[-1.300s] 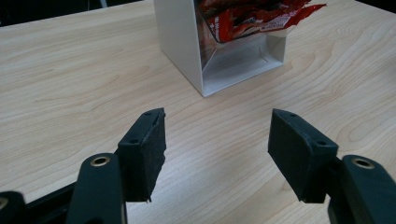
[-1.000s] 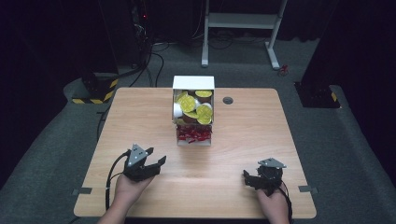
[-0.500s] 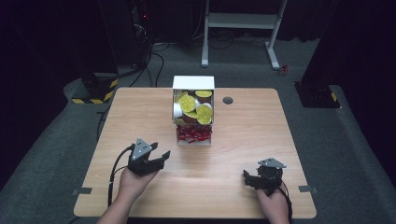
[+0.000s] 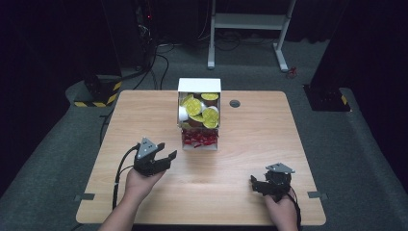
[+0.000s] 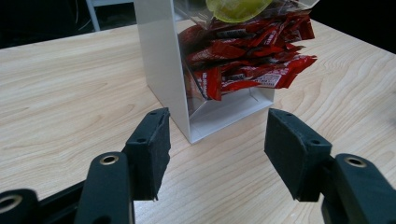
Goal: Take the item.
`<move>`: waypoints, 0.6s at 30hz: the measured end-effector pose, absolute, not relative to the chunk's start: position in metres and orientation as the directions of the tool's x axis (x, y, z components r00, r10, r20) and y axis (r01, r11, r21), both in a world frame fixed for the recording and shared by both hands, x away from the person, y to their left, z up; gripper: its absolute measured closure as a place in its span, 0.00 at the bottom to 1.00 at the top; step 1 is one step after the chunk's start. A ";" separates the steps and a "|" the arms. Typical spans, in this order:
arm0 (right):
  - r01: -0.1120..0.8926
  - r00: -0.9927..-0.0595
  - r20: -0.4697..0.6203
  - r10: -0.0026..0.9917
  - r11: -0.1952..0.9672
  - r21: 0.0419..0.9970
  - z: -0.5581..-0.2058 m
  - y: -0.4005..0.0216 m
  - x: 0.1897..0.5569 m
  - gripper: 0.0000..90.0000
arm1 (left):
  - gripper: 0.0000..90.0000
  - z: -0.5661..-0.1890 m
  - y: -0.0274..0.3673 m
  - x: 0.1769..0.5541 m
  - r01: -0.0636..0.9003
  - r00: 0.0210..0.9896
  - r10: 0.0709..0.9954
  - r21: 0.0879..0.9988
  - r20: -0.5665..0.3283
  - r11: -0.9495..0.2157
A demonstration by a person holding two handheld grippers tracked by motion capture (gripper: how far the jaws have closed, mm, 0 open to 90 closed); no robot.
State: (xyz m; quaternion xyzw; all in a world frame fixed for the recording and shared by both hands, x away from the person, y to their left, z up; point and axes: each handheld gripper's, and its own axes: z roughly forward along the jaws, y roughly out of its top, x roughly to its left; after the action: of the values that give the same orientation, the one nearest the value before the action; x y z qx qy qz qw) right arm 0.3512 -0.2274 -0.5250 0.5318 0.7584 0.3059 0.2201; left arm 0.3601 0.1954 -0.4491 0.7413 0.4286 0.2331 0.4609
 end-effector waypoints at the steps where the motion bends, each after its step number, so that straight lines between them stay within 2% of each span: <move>1: 0.672 -0.338 -0.008 0.941 0.248 0.698 -0.525 -0.227 0.351 0.09 | 0.46 -0.447 0.194 0.361 0.411 0.526 0.850 0.886 -0.039 -0.214; 18: 0.672 -0.339 -0.009 0.941 0.248 0.698 -0.525 -0.227 0.351 0.09 | 0.50 -0.437 0.175 0.381 0.386 0.533 0.846 0.898 -0.030 -0.212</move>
State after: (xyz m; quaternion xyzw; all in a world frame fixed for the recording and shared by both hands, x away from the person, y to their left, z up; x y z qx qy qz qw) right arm 0.3511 -0.2274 -0.5250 0.5313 0.7588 0.3059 0.2198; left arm 0.3811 0.1749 -0.4372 0.7388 0.4167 0.2449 0.4696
